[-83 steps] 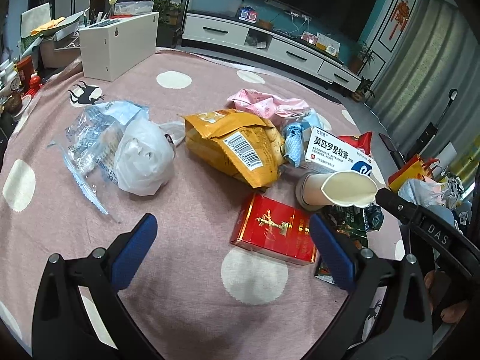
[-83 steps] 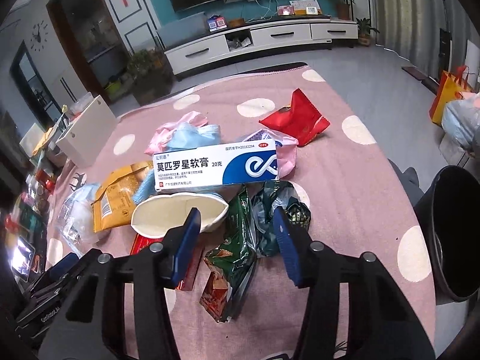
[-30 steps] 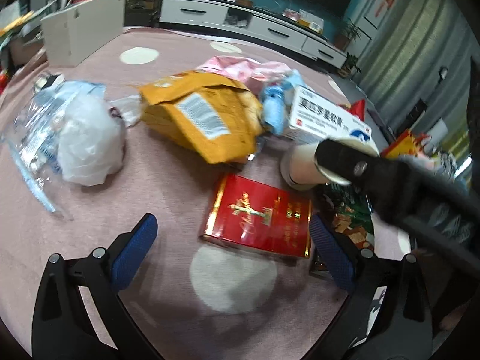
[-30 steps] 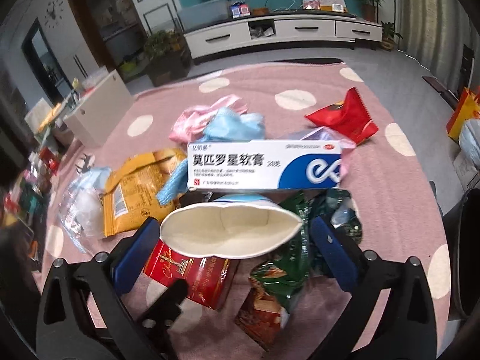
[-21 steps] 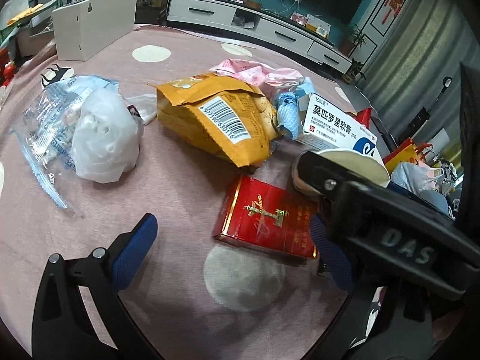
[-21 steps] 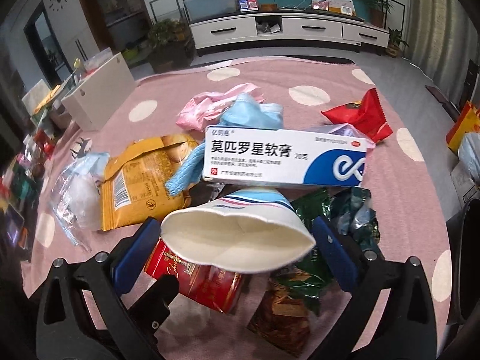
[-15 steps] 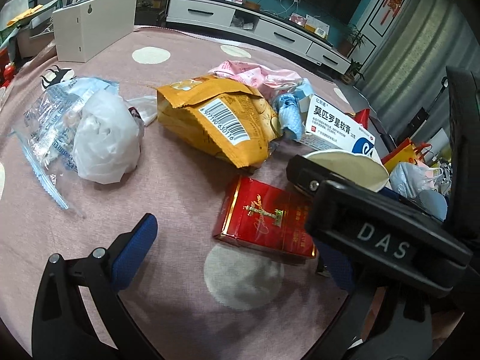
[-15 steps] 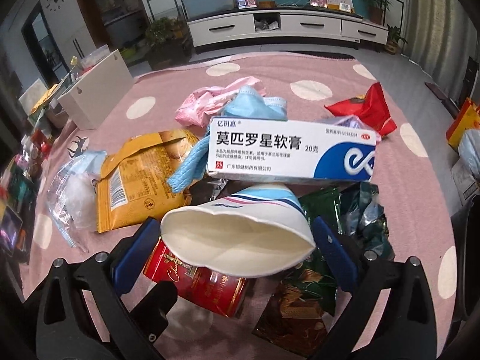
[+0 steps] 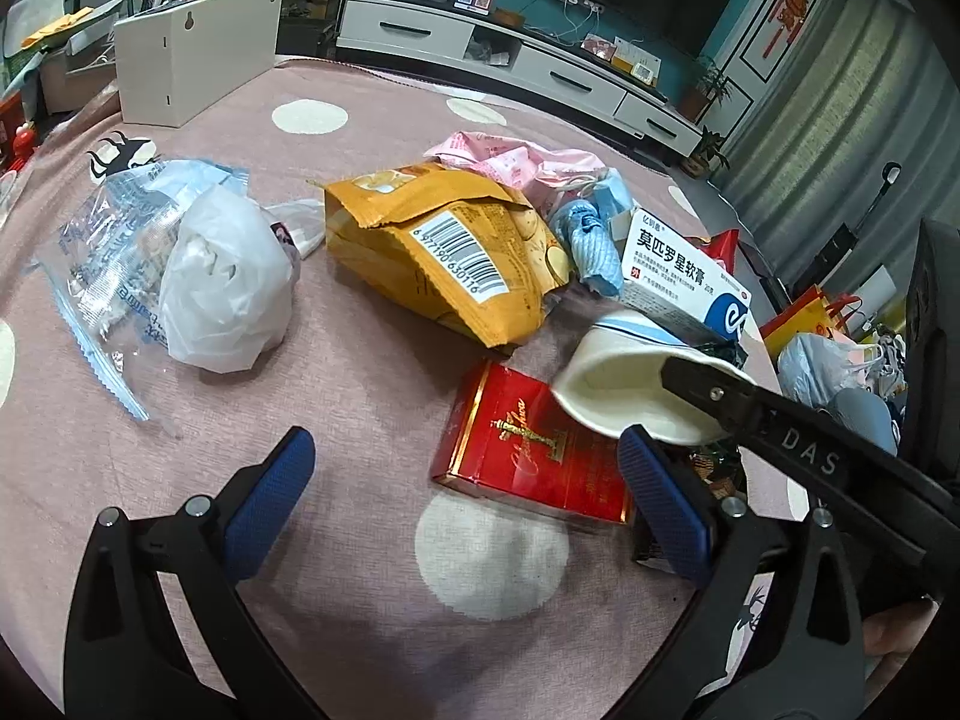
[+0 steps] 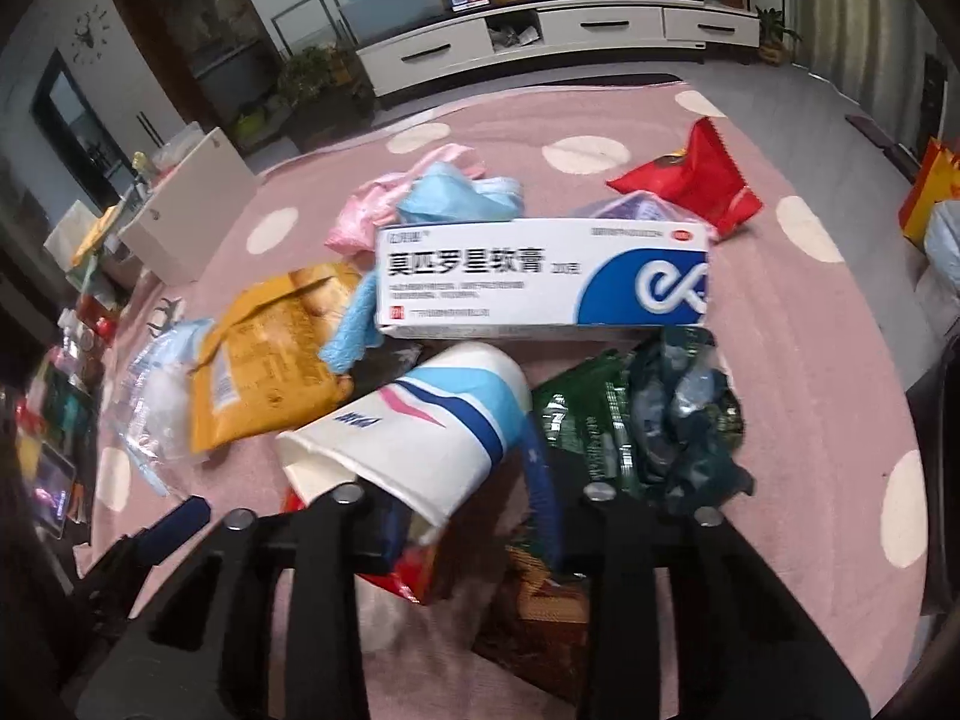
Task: Collect trash
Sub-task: 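Grasp the white paper cup rim with the right tool, then carry the paper cup to the bin with the right tool while the left tool grasps the red cigarette box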
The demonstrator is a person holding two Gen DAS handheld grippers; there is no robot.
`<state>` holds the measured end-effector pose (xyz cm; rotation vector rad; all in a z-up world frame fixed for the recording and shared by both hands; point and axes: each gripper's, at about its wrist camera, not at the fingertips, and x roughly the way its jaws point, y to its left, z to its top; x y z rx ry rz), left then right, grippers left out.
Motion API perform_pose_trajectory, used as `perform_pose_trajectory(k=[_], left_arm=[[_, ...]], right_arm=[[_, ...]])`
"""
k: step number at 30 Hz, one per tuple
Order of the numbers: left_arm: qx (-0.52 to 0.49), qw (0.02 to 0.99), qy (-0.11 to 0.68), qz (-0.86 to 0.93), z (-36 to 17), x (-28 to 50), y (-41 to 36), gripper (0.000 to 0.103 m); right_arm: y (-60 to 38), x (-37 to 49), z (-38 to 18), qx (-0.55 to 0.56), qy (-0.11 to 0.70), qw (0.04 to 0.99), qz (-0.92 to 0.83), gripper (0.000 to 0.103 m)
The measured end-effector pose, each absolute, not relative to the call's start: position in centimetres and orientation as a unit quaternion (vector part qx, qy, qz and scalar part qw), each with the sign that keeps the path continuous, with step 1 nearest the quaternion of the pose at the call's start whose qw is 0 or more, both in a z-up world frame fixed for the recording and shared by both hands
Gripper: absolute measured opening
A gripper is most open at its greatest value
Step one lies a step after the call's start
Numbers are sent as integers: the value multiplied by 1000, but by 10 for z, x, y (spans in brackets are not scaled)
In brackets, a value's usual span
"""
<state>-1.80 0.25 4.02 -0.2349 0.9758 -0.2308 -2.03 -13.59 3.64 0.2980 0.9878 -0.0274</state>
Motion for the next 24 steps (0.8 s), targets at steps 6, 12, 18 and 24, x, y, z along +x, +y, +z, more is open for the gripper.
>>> perform_pose_trajectory(k=[6,12,18,24], left_arm=[[-123,868,463,-130,43,-20,1,100],[-153,864,442,-189,54,-27,-1,100],[-170,856,425,-242,62,-31,-7,100],[-187,863,411,-229,66,-31,6,100]], right_arm=[[-141,-31,47,150,454,878,-4,7],[-149,-45,68,160,425,891,-2,7],[-162,-60,89,167,392,904,-14,7],[-184,-68,98,179,371,910,-51,7]])
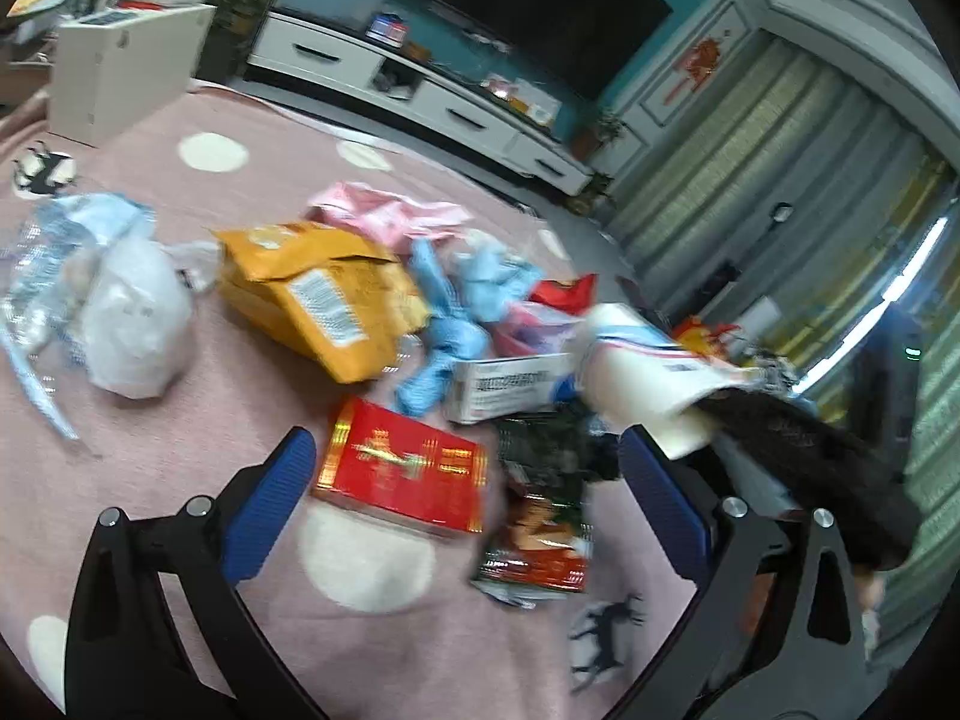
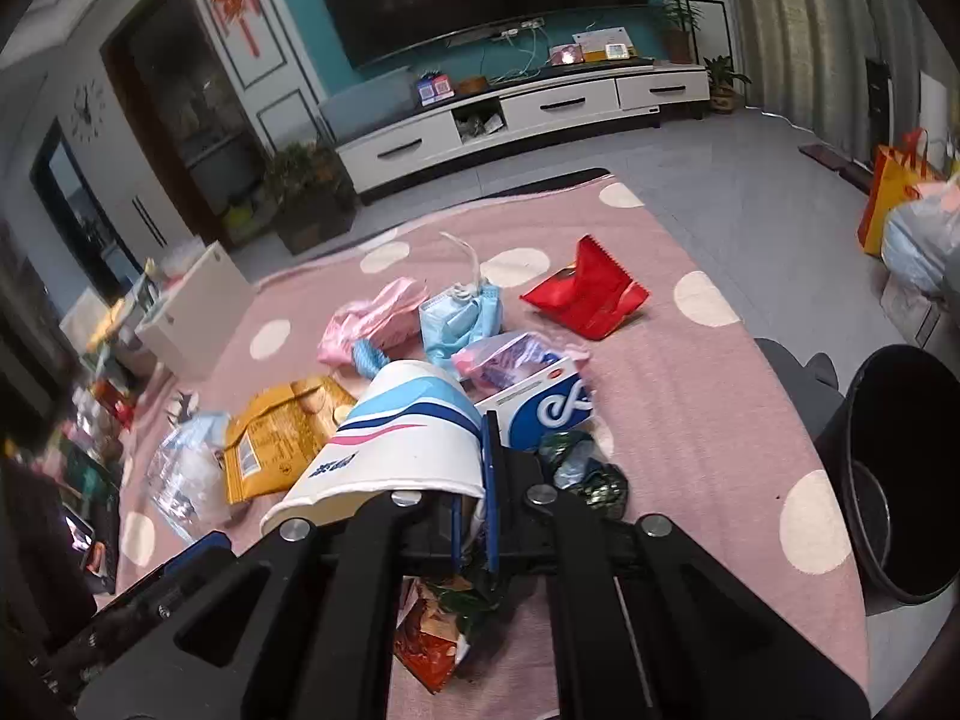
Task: Collect trash
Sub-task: 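Carry the paper cup to the bin with the right tool while the left tool grasps the red cigarette box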
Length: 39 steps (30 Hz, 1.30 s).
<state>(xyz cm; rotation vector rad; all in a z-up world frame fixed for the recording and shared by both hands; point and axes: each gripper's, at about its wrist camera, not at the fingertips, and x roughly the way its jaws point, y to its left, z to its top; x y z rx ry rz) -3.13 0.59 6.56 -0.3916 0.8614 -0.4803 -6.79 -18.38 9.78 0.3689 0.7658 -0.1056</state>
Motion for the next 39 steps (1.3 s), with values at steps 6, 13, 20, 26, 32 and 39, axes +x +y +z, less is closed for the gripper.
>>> perform_pose_trajectory(k=[6,13,20,26,32,39], left_arm=[[-72,866,462,-177,36,-16,-29,100],[-36,852,494,-170,13,-3,-43,100],[-16,852,496,-168,3,2,-51,100],[-5,853,494,-169,3,0,-62,100],[29,852,494,-172,2,-10,-83,100],[76,868,472,-136,4,-19,-91,62]], right_arm=[[-211,-92,120,210,328,919,-56,7],[-235,-120,139,229,287,927,-72,7],[-260,-139,142,252,268,924,-103,7],[-277,-144,136,268,269,916,-126,7],[-281,-145,132,276,272,913,-128,7],[-282,-143,128,278,279,910,-131,7]])
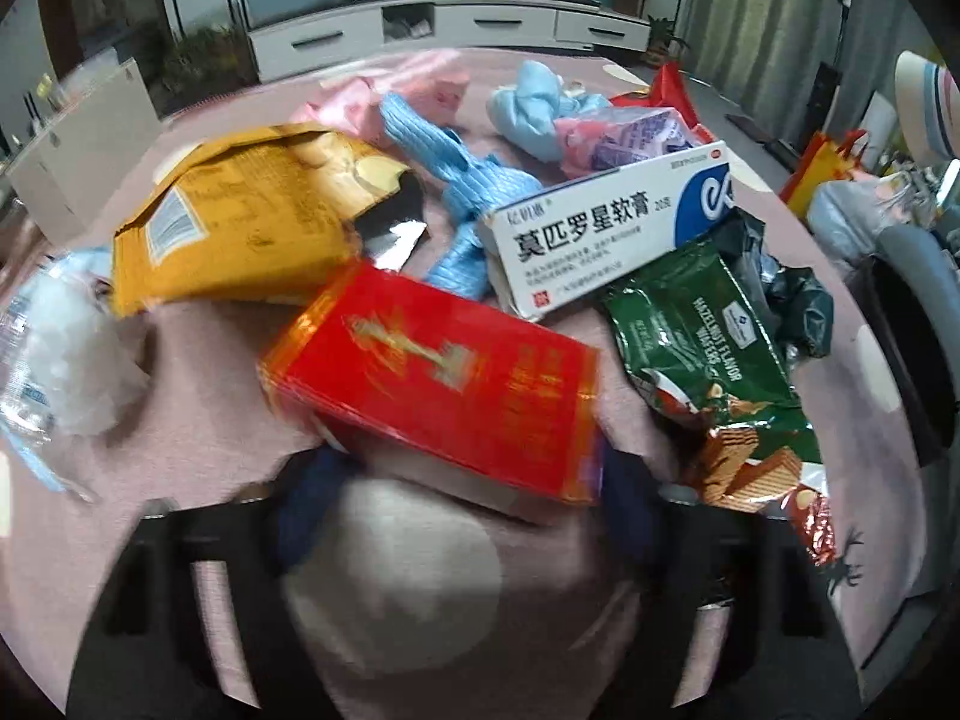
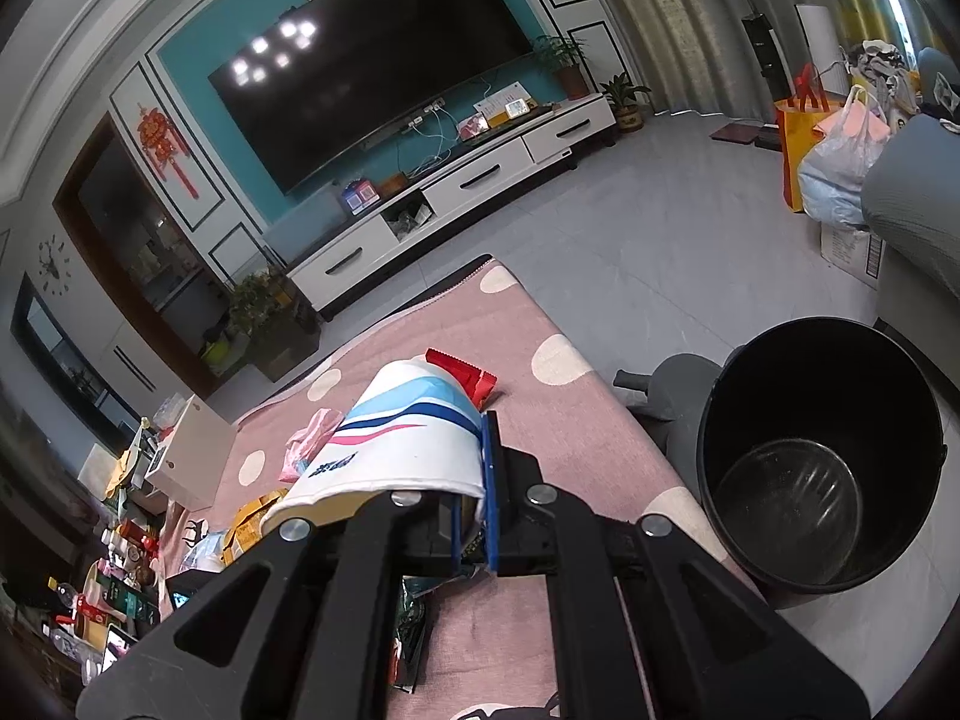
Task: Collect trash
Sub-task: 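Carry the paper cup to the bin with the right tool while the left tool grasps the red cigarette box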
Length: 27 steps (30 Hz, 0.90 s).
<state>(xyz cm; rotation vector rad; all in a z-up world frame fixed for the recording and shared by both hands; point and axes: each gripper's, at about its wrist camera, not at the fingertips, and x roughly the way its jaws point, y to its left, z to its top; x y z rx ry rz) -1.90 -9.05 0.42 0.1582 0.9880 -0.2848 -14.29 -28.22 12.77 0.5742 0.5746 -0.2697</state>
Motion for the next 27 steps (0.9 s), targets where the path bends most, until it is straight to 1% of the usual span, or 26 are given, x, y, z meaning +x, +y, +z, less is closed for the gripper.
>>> perform_pose_trajectory(k=[1,2,3,5,7,8,9,11,13,14,16,17,18,20,23,27], left_arm=[[73,868,471,-139,5,-20,-90,59],[71,869,469,-141,7,-21,-90,48],[70,870,468,-140,7,-22,-90,42],[70,870,466,-144,8,-23,-89,37],[62,869,466,-154,10,-25,-90,26],[57,868,468,-158,10,-25,-90,19],[51,867,470,-161,9,-24,-91,15],[34,861,478,-168,9,-22,-89,10],[14,857,486,-170,13,-25,-83,10],[7,859,483,-171,16,-27,-79,14],[-14,863,474,-174,28,-29,-72,57],[-27,867,466,-172,36,-30,-69,82],[-38,871,458,-172,42,-30,-66,85],[-51,873,456,-164,52,-25,-64,86],[-89,863,479,-132,52,-7,-64,91],[-97,851,514,-34,39,24,-64,91]], right_arm=[[-282,-142,128,279,279,910,-131,7],[-282,-142,128,278,279,910,-131,7],[-282,-142,129,278,279,910,-131,7],[-282,-142,128,278,280,910,-131,7],[-281,-142,128,277,281,910,-131,7],[-281,-142,128,277,280,910,-132,7],[-281,-142,128,277,281,910,-132,7],[-280,-142,128,275,281,910,-131,7],[-279,-142,128,274,281,910,-131,7],[-279,-142,128,275,281,910,-130,7],[-280,-141,128,278,279,910,-131,7],[-281,-141,128,280,278,909,-131,7],[-283,-141,126,285,277,908,-131,7],[-286,-142,124,291,277,906,-134,7],[-294,-143,119,300,281,901,-139,7],[-306,-145,112,316,283,894,-142,7]])
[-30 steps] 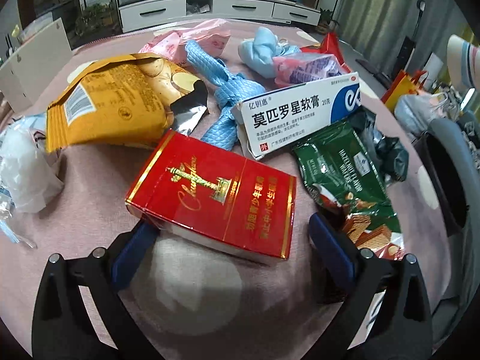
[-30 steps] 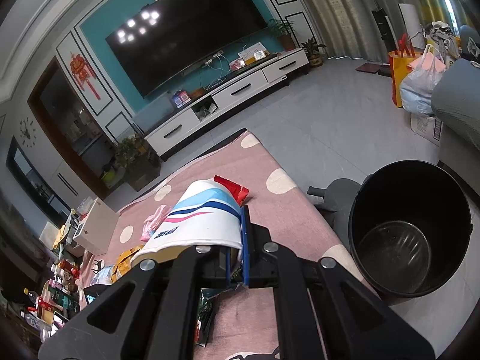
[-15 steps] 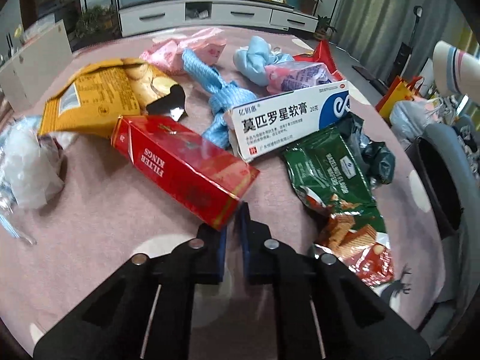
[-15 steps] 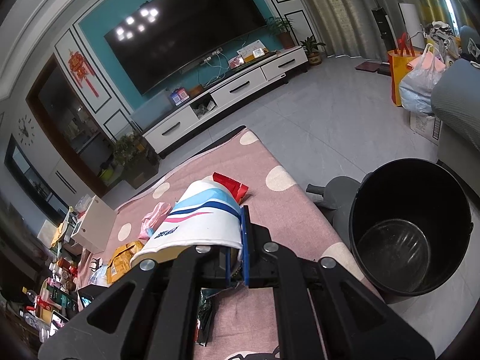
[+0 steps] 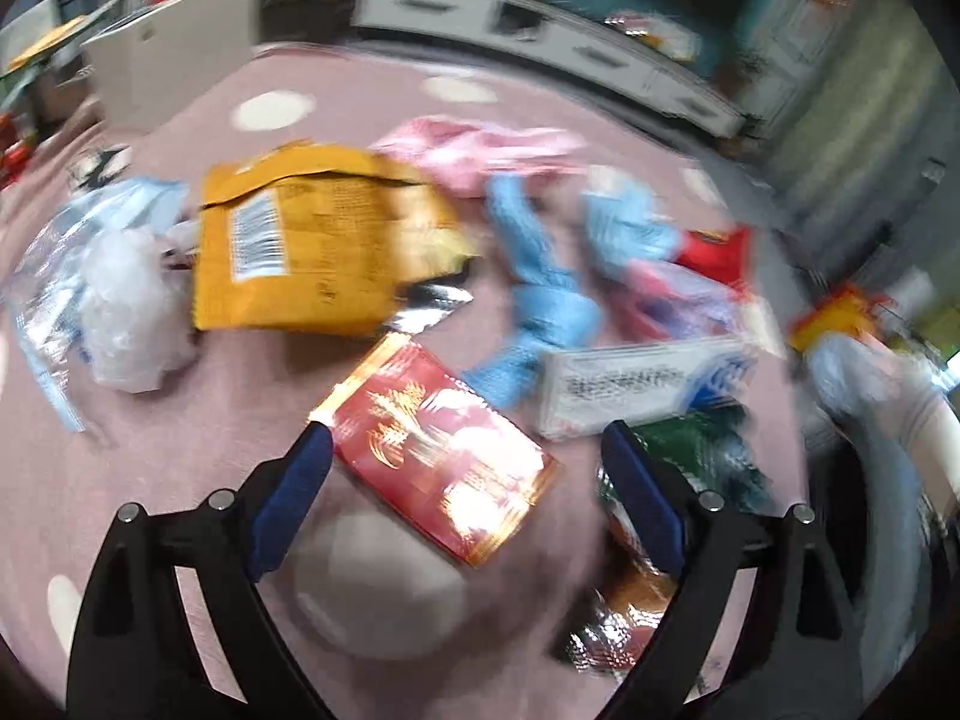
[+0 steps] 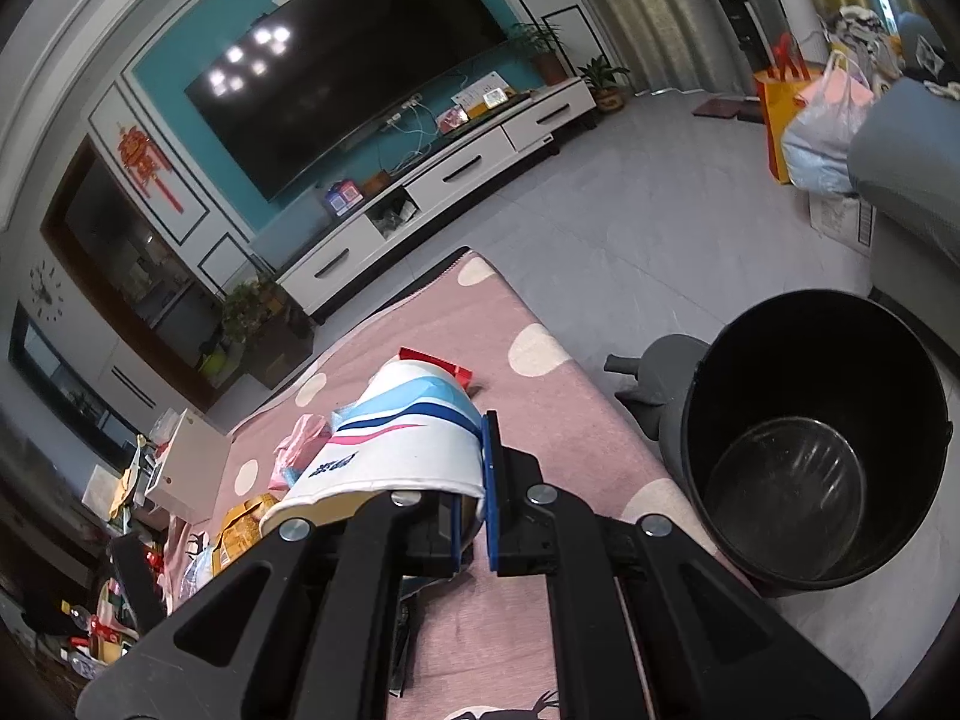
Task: Collect trash
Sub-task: 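Carry the paper cup to the bin with the right tool while the left tool grasps the red cigarette box, then open both tools over the black bin, dropping the cup and red box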
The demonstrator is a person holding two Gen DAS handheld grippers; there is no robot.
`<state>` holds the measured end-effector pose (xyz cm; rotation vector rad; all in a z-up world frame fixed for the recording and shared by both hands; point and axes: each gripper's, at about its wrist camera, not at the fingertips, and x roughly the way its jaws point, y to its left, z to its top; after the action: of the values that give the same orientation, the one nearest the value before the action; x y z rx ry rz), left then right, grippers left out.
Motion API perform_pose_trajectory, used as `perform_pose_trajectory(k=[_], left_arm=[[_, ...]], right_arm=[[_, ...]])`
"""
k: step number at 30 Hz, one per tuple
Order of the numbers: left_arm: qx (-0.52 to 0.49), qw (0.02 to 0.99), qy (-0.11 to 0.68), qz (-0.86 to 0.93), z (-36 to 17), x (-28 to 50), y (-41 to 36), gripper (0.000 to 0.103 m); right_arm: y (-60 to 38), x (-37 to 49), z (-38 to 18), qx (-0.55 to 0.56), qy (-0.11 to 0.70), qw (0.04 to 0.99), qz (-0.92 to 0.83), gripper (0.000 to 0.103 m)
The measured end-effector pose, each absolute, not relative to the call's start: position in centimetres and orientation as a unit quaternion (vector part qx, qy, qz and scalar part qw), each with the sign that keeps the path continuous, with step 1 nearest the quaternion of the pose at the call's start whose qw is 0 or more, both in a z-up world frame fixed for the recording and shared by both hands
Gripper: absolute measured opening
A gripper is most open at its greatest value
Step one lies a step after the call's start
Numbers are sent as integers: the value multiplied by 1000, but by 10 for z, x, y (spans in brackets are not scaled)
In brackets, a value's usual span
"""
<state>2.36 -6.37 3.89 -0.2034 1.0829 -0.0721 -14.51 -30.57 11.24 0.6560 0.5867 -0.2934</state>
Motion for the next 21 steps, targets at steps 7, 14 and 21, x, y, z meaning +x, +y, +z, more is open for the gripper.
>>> perform_pose_trajectory(k=[7,14,21], left_arm=[[-126,829,543,33,18,49,-69,91],[-113,840,528,55,12,44,-71,69],[-101,867,488,19,38,11,-86,66]], right_arm=[[-327,-150,101,342,286,881,-157,7],[-342,-158,93,364,283,872,-165,7],[-346,-161,92,369,282,869,-172,7]])
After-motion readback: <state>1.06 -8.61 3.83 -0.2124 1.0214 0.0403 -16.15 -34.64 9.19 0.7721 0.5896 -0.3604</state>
